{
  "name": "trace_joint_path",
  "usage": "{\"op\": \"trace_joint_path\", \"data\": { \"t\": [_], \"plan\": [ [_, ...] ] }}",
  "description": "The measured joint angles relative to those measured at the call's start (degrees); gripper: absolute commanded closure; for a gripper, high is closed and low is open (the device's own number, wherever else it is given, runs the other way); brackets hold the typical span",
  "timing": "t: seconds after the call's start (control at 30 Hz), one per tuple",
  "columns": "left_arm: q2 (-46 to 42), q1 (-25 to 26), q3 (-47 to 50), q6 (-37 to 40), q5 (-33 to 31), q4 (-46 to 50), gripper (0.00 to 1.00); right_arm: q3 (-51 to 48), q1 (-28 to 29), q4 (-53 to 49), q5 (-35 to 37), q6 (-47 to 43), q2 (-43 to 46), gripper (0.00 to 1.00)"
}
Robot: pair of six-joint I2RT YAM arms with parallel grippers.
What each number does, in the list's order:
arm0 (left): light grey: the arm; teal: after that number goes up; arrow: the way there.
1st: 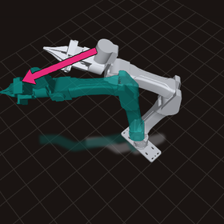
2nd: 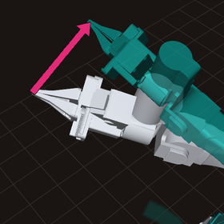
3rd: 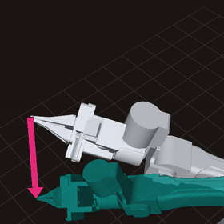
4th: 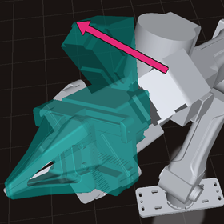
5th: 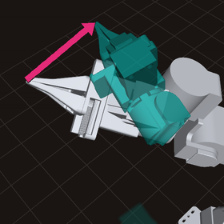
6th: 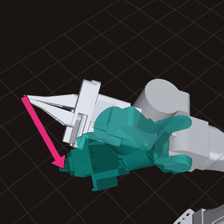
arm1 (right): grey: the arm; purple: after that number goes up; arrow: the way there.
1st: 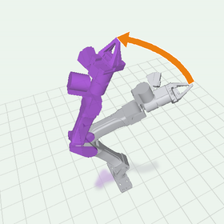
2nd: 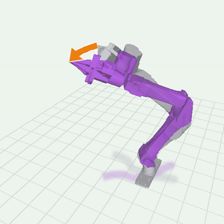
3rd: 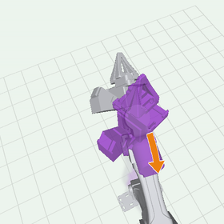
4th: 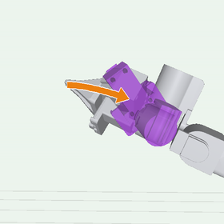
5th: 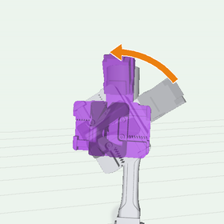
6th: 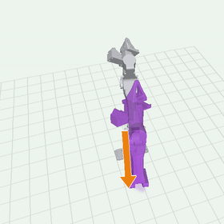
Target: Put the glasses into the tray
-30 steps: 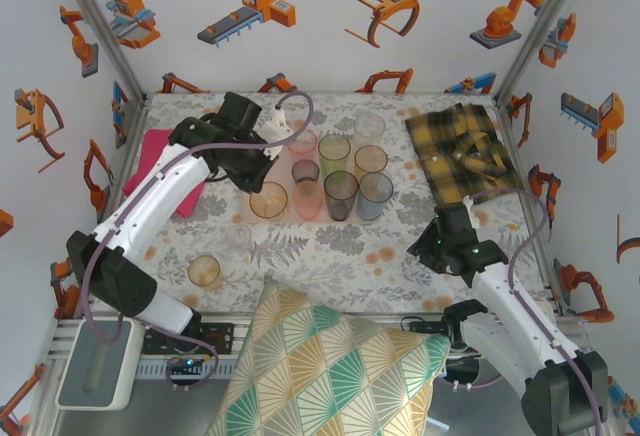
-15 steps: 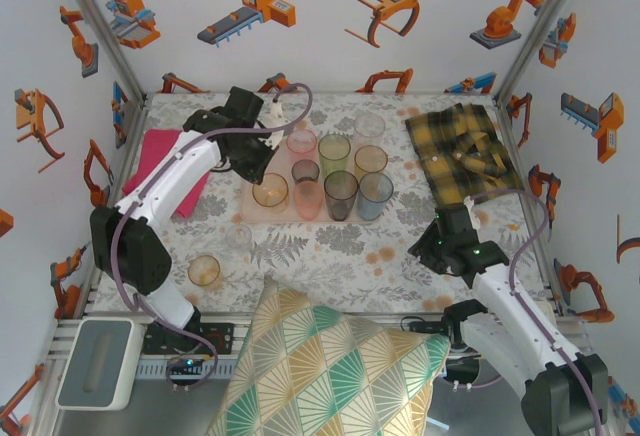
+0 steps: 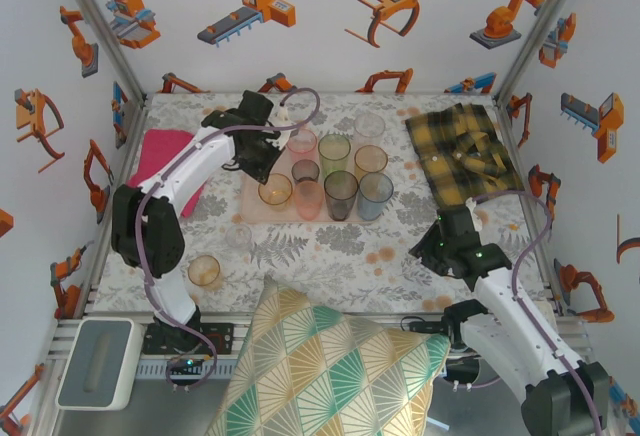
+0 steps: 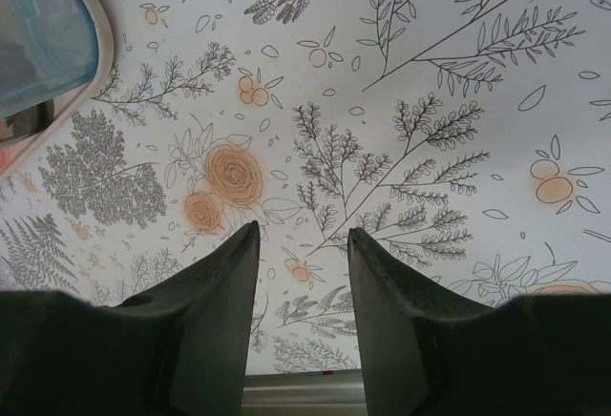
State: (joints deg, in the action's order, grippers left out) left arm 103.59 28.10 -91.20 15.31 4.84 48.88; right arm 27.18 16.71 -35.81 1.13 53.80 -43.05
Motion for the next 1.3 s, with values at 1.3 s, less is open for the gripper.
{"op": "trace_joint_path", "data": {
  "t": [1.3],
  "plan": [
    [2.91, -2.32, 3.06, -0.04, 0.87, -1.75, 0.90, 0.39, -0.39, 0.07, 0.15, -0.04, -1.53, 0.58]
  ]
}}
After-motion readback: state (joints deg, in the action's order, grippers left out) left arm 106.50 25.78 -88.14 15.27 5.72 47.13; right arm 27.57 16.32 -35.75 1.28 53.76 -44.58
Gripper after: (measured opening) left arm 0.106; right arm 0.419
